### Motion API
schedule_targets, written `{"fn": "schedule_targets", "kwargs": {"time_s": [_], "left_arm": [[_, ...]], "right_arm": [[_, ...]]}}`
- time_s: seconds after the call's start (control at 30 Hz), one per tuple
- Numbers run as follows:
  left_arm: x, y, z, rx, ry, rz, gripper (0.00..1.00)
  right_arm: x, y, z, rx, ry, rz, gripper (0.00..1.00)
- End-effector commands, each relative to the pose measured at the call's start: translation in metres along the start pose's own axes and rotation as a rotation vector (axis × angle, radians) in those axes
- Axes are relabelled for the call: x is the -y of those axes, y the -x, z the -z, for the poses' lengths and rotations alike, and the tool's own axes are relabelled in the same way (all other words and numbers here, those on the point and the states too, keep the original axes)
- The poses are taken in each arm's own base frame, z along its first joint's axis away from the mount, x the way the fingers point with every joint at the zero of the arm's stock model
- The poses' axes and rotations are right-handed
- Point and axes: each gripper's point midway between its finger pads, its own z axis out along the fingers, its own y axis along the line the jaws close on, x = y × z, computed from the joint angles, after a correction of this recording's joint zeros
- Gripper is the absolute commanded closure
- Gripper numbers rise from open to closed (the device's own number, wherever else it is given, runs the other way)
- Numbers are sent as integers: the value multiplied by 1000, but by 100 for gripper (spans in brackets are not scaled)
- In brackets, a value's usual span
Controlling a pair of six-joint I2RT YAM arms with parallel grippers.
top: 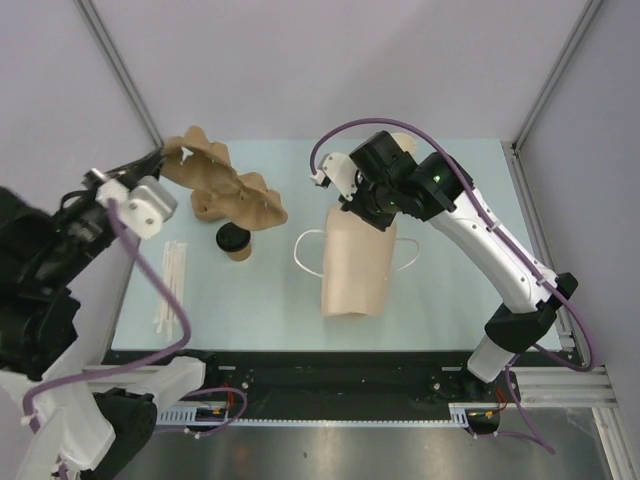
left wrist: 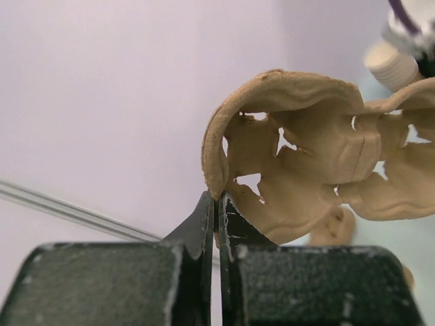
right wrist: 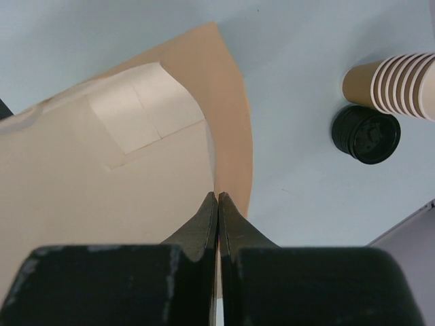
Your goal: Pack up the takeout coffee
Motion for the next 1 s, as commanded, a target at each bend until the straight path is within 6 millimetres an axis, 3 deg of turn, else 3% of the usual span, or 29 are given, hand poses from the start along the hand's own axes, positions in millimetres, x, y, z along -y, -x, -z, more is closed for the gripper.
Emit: {"fn": "schedule_targets", "kwargs": {"time_s": [0.0,0.23,0.33,0.57,0.7,0.77,0.8,0.83,0.87,0.9,0.97], "left_arm": [[-31,42,6,133,96,116,100],[-28,73,7,283,60,177,100],[-30,78,2,307,55,169,100],[-16,55,-34,202,39,90,100],[13,64,-55,228,-31,72,100],[18,64,-60,215,-14,27,100],[32,69,-69,232,-31,-9,100],[31,69,-65,233,-2,-21,100],[47,64,-74,218,-28,-47,100],[50,76,-74,263,-18,-79,100],[65,67,-81,226,-19,-123,100]], "right_arm": [[-1,3,12,3,7,-23,100],[-2,11,4,6,18,-26,100],[-1,14,0,5,15,-31,100],[6,14,-9,-22,-27,-49,100],[15,8,-15,-51,-65,-66,100],[21,4,-16,-60,-72,-86,100],[24,4,-17,-58,-74,-95,100],[25,3,-17,-56,-66,-101,100],[26,3,-16,-55,-67,-107,100],[28,3,-15,-52,-69,-112,100],[29,3,-13,-45,-68,-114,100]]}}
